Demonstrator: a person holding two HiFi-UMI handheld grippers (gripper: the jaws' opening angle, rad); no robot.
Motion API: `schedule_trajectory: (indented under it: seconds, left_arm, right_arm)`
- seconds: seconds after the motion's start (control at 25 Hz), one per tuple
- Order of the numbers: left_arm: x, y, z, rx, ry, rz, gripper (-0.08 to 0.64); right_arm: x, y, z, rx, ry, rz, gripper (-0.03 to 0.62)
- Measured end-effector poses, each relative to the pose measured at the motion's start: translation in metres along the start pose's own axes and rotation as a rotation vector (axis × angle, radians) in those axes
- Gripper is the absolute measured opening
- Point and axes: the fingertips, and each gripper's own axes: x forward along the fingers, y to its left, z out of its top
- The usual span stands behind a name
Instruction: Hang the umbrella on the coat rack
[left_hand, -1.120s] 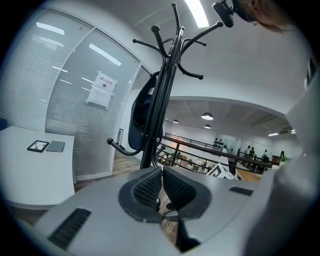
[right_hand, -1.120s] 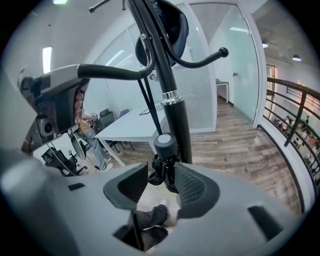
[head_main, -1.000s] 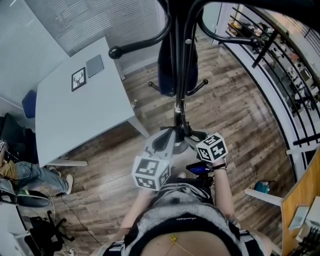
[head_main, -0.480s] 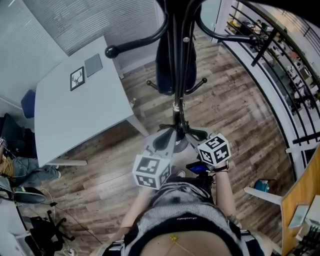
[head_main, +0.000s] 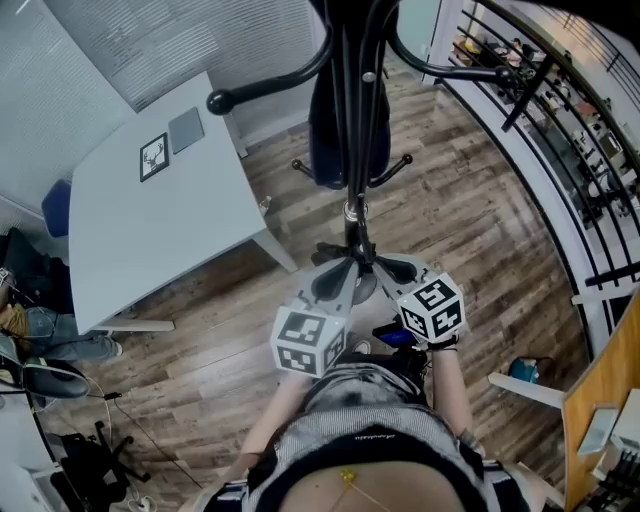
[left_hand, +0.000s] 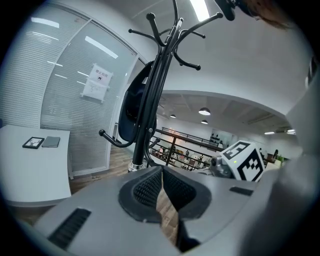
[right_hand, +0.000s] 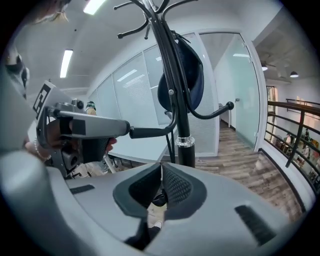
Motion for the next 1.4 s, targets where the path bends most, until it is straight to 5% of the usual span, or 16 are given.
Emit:
schedule_trajectory:
  seconds: [0.92, 1.4]
  left_arm:
    - [-0.003, -0.018, -0.004, 0.058, 0.014, -0.028, 0.010]
    - [-0.014, -0.035, 0.032, 0.101, -0.092, -0.069, 0.011]
  right_arm:
    - [-0.041, 0.026, 0.047, -0.091, -0.117, 0.006, -0.005]
    - [-0.066, 0.041, 0.084, -0.127, -0.284, 0.004, -0.005]
